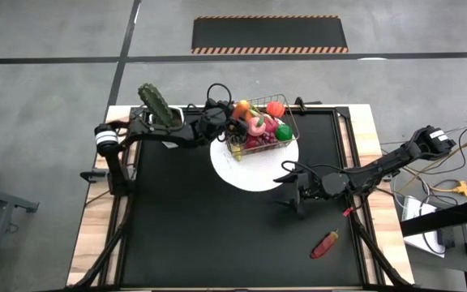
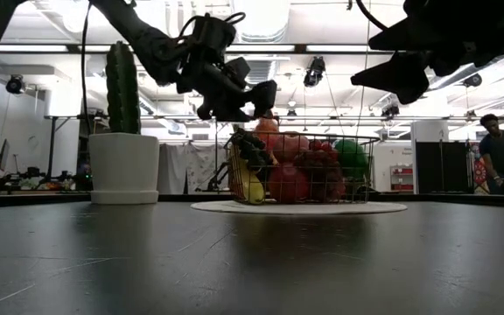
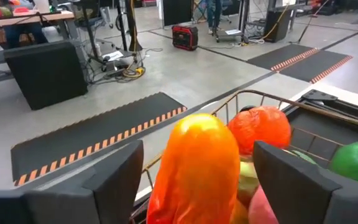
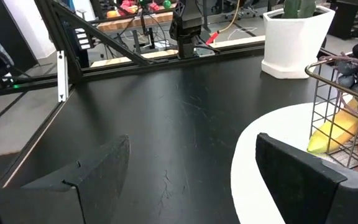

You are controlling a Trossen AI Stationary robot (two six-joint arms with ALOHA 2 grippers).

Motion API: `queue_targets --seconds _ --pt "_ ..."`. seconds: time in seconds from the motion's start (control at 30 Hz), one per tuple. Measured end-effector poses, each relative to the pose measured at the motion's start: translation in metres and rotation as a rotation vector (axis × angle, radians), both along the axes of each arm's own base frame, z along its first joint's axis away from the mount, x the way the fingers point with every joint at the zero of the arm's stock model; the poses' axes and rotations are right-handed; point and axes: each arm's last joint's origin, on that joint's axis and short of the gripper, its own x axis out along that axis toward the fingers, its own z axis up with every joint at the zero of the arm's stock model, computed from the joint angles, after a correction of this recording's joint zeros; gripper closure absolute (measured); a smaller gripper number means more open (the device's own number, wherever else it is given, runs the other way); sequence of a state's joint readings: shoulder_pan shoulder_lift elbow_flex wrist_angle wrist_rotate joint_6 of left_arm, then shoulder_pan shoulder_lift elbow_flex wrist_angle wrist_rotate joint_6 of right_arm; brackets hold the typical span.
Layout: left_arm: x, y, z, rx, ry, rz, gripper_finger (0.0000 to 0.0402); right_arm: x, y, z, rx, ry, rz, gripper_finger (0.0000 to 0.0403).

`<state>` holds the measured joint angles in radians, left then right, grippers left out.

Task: Build produce basket
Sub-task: Put the red chili pepper into the wire basket

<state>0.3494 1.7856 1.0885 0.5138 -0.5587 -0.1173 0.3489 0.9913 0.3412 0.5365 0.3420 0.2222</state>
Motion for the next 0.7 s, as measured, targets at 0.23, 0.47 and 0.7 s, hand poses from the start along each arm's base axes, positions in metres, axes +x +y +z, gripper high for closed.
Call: queue_targets --seconds 0.23,0.47,0.7 --pt "-0.001 -0.024 0.023 0.076 0.028 -0.077 0.0110 0.000 0.000 0.000 0.071 0.000 -0.014 0.0076" --pt "-0.013 -0.074 0.060 0.127 0.032 -0.208 0.0109 0.005 0.004 0.011 0.145 -0.007 0.044 0.0076" --pt "-0.023 -0.144 0.064 0.124 0.050 -0.407 0.0109 0.012 0.017 0.033 0.145 0.153 0.075 0.0076"
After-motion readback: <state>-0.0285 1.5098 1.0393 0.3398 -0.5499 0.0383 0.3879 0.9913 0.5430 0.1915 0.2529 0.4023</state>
